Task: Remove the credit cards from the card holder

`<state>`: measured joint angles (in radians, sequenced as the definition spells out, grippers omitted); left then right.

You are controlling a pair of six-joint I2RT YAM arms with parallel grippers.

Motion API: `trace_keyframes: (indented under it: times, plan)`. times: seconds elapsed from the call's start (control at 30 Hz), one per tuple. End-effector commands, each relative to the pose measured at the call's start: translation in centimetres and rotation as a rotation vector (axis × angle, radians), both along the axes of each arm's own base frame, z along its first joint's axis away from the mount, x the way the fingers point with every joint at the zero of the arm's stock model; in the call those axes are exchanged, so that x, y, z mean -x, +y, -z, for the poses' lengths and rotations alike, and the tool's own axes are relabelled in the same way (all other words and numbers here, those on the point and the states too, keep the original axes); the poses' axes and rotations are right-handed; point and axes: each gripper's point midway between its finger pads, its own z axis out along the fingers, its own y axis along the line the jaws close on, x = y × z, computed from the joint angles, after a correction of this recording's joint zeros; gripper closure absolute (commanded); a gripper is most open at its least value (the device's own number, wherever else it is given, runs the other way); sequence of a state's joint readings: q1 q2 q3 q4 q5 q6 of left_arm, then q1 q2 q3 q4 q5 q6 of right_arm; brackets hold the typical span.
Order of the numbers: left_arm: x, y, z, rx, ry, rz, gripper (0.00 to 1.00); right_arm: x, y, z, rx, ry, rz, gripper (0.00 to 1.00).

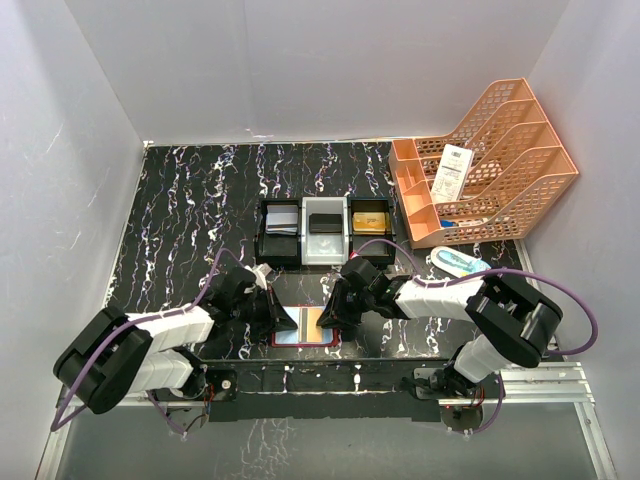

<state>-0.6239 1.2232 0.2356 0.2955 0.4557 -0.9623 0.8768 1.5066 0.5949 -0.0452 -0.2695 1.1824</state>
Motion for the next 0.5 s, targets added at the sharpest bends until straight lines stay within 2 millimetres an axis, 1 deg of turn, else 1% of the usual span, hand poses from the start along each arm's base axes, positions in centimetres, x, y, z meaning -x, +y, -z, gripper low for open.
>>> trace_keyframes:
  times: [0.0,0.07,0.1,0.17,0.27,0.3,0.37,0.47]
  plan:
    - [0.7,0.5,0.7,-0.02,0.013,0.031,1.0,1.2,-4.8,5.2,0.26,0.034,0.013,0.82]
    - [0.7,0.3,0.5,-0.005,0.017,0.036,1.0,1.0,-4.5,4.9,0.249,0.028,0.009,0.82]
    - [0.7,0.1,0.4,0.005,0.019,0.036,0.96,1.0,-4.4,4.7,0.243,0.026,0.007,0.82]
    - [0.6,-0.2,0.0,0.029,0.016,0.037,0.83,0.8,-3.9,4.4,0.227,0.024,0.002,0.81]
    - [0.3,-0.8,-0.6,0.063,0.008,0.032,0.71,0.7,-3.4,4.1,0.212,0.023,-0.005,0.79]
    - [0.2,-0.9,-0.8,0.071,0.007,0.033,0.69,0.6,-3.2,4.0,0.206,0.021,-0.004,0.79]
    - [0.1,-1.0,-0.6,0.07,0.012,0.04,0.68,0.4,-2.9,3.9,0.191,0.021,-0.004,0.78]
    - [0.3,-1.0,0.1,0.059,0.033,0.052,0.68,0.6,-2.2,3.8,0.167,0.031,-0.016,0.78]
